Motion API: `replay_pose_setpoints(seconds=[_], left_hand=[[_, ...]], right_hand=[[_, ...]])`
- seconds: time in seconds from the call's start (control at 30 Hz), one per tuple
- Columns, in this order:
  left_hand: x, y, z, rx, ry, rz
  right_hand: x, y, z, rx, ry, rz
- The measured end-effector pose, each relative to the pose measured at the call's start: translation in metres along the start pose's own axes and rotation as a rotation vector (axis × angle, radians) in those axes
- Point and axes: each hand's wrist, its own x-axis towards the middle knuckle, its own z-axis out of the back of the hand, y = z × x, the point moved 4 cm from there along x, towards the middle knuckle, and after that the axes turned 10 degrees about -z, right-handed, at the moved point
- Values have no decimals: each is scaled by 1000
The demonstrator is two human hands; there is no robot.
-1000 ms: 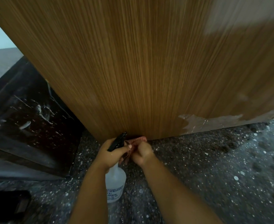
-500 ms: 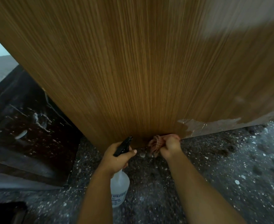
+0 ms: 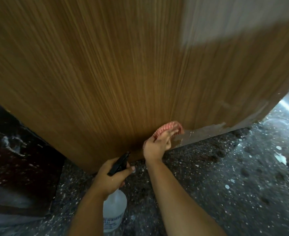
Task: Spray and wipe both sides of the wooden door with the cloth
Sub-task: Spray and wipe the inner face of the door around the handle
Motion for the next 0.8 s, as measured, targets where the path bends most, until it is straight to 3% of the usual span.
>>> replay_pose_setpoints(seconds=[0.07,0.13,0.2,0.37,0.47,0.53,0.6,0.67,0.8], left_hand=[[-3,-4,-4,-4,13,-12],[-7,-7,-5,-13,13,-6],[-9,-8,-5,-25,11,2],[-10,-15,-8,-2,-15,-20],[-8,-21,-11,37,-1,-58],[-7,-23,-13,48,28,-81],[-6,-25,-15,41,37,-86],[-7,-26,-18,28,39,-93],[-3,-35,-26,28,39,-104]], right_hand=[[18,-16,6,314,195,-397],[25,-18,20,445,293,-551],[25,-11,30,426,272,-531],[11,31,18,140,-1,-10],[13,28,18,35,-98,77],[27,14,25,24,-104,9],[44,-3,39,151,-51,-260],[58,-7,55,317,45,-399],[42,16,58,480,59,-315]])
